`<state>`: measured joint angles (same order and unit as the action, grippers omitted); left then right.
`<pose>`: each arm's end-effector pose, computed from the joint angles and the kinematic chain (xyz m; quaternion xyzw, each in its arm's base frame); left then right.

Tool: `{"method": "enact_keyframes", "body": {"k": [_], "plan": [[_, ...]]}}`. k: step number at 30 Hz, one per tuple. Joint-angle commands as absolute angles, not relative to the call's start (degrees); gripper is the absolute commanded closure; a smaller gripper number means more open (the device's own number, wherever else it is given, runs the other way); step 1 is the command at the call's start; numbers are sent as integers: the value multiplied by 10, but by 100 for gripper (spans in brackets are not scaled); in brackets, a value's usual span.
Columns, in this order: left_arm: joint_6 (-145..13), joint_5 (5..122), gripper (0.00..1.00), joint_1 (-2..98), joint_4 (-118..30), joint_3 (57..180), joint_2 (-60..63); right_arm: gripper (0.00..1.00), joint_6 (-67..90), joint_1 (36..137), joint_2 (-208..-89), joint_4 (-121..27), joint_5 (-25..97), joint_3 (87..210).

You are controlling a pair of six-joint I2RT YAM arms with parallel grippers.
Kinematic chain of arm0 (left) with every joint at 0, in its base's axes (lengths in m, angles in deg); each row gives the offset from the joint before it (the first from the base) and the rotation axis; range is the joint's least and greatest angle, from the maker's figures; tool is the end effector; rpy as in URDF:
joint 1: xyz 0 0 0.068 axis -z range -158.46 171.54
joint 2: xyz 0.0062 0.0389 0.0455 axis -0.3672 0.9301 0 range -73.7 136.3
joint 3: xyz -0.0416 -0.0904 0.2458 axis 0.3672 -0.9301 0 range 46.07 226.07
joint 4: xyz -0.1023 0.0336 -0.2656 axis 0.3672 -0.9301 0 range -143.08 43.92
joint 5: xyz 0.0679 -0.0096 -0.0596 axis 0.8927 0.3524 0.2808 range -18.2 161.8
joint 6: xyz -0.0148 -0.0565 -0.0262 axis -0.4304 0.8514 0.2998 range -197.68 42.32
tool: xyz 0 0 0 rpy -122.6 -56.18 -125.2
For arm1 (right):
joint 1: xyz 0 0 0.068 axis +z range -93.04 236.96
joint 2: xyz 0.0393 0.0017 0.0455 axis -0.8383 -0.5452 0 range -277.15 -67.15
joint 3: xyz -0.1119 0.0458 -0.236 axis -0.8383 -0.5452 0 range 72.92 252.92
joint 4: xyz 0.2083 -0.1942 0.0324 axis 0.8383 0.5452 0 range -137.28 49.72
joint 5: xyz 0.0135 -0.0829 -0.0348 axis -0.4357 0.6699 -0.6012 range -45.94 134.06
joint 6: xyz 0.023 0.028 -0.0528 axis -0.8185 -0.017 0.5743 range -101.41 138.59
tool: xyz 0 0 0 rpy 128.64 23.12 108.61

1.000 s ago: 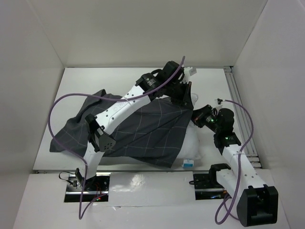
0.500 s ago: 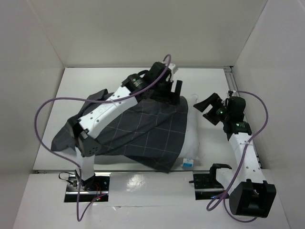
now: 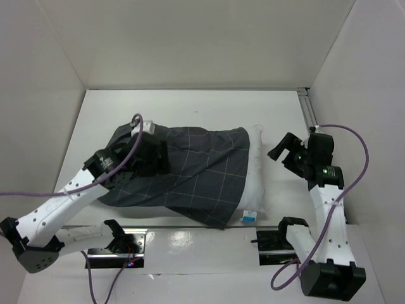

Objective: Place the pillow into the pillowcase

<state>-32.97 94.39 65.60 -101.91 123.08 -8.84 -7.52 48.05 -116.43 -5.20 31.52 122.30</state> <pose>0.1935 -0.1607 0.3785 -0.0822 0.9011 -0.1410 0.4016 0.2146 -0.0228 0.2862 0.2309 0.8793 0.1591 0.3851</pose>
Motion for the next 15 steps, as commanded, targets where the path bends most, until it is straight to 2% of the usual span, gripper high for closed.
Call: {"method": "enact_keyframes", "body": {"k": [1, 5, 9, 15], "plan": [[-208, 943, 10, 672, -1043, 1132, -145, 0, -65, 477, -1115, 3, 276, 1224], [-114, 922, 11, 716, -1049, 1039, -189, 0, -79, 495, -1071, 40, 249, 1192], [-82, 922, 10, 730, -1049, 1003, -195, 0, -80, 514, -1040, 73, 250, 1169], [-113, 957, 8, 735, -965, 970, -143, 0, -97, 514, -972, 54, 99, 1072]]}}
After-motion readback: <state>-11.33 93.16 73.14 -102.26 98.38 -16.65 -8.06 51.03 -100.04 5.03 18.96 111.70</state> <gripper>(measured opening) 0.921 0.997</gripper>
